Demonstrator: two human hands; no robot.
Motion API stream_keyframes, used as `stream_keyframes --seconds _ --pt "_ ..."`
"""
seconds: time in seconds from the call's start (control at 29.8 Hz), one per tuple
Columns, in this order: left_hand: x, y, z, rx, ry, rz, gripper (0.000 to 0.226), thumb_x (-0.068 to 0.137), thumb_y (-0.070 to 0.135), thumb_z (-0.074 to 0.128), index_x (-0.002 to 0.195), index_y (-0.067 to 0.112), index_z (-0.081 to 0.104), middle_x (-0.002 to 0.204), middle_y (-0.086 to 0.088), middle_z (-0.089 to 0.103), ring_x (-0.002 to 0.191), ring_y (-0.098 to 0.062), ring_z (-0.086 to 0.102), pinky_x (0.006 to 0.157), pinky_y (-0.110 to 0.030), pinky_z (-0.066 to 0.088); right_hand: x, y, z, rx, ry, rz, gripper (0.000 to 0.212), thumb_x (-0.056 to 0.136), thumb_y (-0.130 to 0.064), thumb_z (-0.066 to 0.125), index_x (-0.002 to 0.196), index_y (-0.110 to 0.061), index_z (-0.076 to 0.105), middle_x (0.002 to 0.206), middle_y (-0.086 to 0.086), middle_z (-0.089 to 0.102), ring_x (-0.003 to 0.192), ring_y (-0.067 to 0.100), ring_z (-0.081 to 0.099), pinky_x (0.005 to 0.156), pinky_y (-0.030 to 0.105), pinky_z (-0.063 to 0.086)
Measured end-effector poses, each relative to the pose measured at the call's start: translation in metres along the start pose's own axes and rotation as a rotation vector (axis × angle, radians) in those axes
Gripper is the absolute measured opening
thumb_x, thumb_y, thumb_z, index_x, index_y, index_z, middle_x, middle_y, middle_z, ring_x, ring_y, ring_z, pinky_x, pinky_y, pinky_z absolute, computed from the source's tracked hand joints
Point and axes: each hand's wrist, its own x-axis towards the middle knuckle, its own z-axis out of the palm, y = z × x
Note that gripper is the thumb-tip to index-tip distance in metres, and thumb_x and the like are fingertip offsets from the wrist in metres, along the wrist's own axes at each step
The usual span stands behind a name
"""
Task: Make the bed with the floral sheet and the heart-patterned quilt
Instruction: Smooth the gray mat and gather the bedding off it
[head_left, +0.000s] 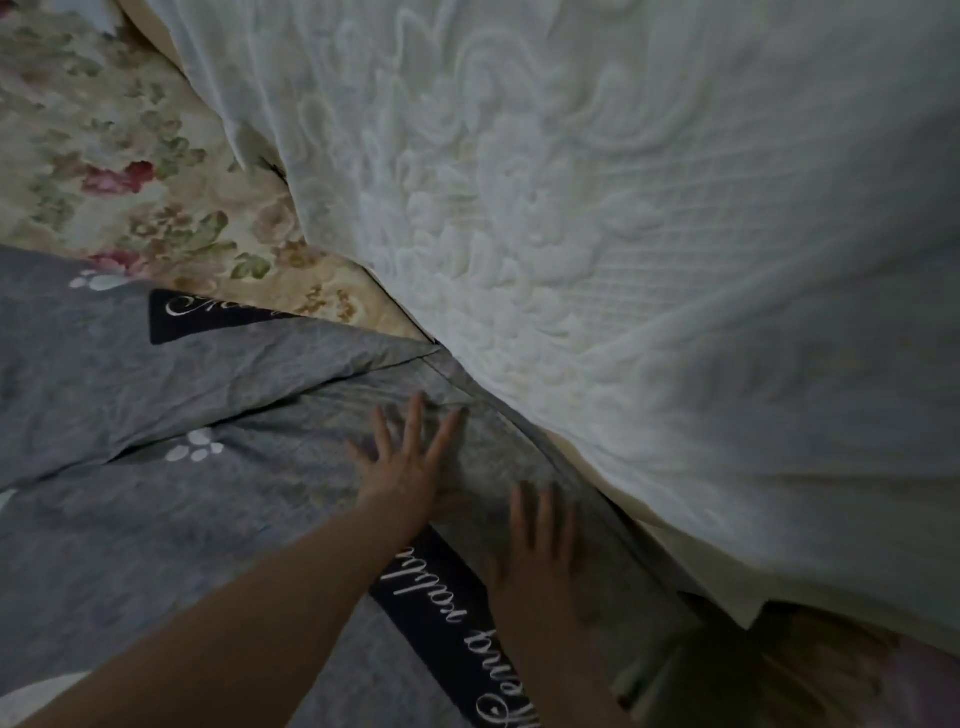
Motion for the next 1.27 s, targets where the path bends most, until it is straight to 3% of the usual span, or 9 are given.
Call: stream_keyframes --seconds 0.17,0.37,0.47,0.64,0.77,0.91,1.04,1.21,1.27 --pt "0.059 0.001 0.018 0.030 0.040 -0.001 0.122 0.059 0.097 0.040 0.135 0.049 -0.042 0.148 0.001 -0.049 0.134 -0.056 -0.033 0.100 -0.084 0.004 0.046 0.013 0.040 -0.017 0.038 -0.021 0.070 0.088 -0.059 0.035 0.152 -0.032 0.035 0.160 0.009 0.028 0.145 0.037 0.028 0.101 0.070 0.030" --pt "0.108 0.009 -0.009 0.075 -0.130 0.022 0.118 0.061 0.095 0.046 0.141 0.053 -0.030 0.156 0.005 -0.037 0.141 -0.055 -0.019 0.100 -0.083 0.004 0.120 0.038 0.042 -0.106 0.194 -0.101 0.061 0.096 -0.046 0.033 0.149 -0.019 0.042 0.148 0.012 0.047 0.130 0.033 0.051 0.097 0.053 0.046" --pt "0.094 -0.003 -0.012 0.004 -0.115 0.116 0.105 0.073 0.087 0.044 0.144 0.053 -0.025 0.158 0.008 -0.031 0.142 -0.052 -0.020 0.103 -0.081 0.001 0.096 0.014 0.048 -0.116 0.274 -0.100 0.060 0.093 -0.034 0.035 0.147 -0.009 0.043 0.151 0.016 0.042 0.135 0.035 0.045 0.106 0.053 0.036" --pt "0.053 -0.065 0.000 -0.023 -0.011 0.158 0.077 0.095 0.067 0.033 0.151 0.046 -0.016 0.160 0.013 -0.025 0.143 -0.041 -0.028 0.108 -0.077 0.001 0.069 -0.056 0.044 -0.101 0.382 -0.400 0.060 0.087 -0.027 0.040 0.146 -0.017 0.039 0.151 0.009 0.041 0.139 0.030 0.038 0.112 0.049 0.023" --pt "0.006 -0.136 0.009 -0.015 -0.049 -0.014 0.077 0.102 0.050 0.037 0.141 0.050 -0.029 0.151 0.015 -0.037 0.140 -0.034 -0.035 0.109 -0.075 -0.003 0.063 -0.133 0.024 -0.061 0.274 -0.534 0.067 0.079 -0.029 0.042 0.146 -0.022 0.042 0.153 0.003 0.040 0.139 0.026 0.036 0.112 0.051 0.020" --pt "-0.042 -0.196 -0.014 -0.045 -0.015 -0.150 0.079 0.103 0.047 0.035 0.137 0.050 -0.035 0.158 0.011 -0.029 0.132 -0.028 -0.039 0.108 -0.073 -0.006 0.064 -0.198 -0.014 -0.086 0.216 -0.595 0.066 0.081 -0.028 0.045 0.146 -0.021 0.040 0.152 0.005 0.042 0.138 0.027 0.033 0.113 0.052 0.013" --pt "-0.084 -0.237 -0.062 -0.115 0.054 -0.234 0.075 0.101 0.050 0.037 0.152 0.039 -0.016 0.155 0.011 -0.031 0.139 -0.029 -0.035 0.111 -0.070 -0.005 0.052 -0.252 -0.054 -0.094 0.179 -0.656 0.097 0.065 -0.022 0.087 0.148 -0.021 0.036 0.151 0.007 0.044 0.138 0.029 0.035 0.110 0.053 0.018" --pt "-0.138 -0.268 -0.113 -0.143 0.130 -0.279 0.076 0.100 0.052 0.038 0.153 0.037 -0.015 0.160 0.007 -0.026 0.145 -0.033 -0.028 0.111 -0.070 -0.006 0.026 -0.303 -0.112 -0.149 0.142 -0.650 0.122 0.060 -0.024 0.091 0.154 -0.019 0.014 0.152 0.009 0.041 0.136 0.032 0.045 0.108 0.057 0.029" --pt "-0.151 -0.274 -0.124 -0.153 0.141 -0.292 0.078 0.100 0.052 0.040 0.153 0.038 -0.015 0.161 0.006 -0.026 0.145 -0.034 -0.028 0.111 -0.071 -0.007 0.024 -0.310 -0.124 -0.180 0.140 -0.636 0.121 0.060 -0.027 0.091 0.155 -0.016 0.017 0.152 0.010 0.041 0.136 0.032 0.044 0.109 0.057 0.029"
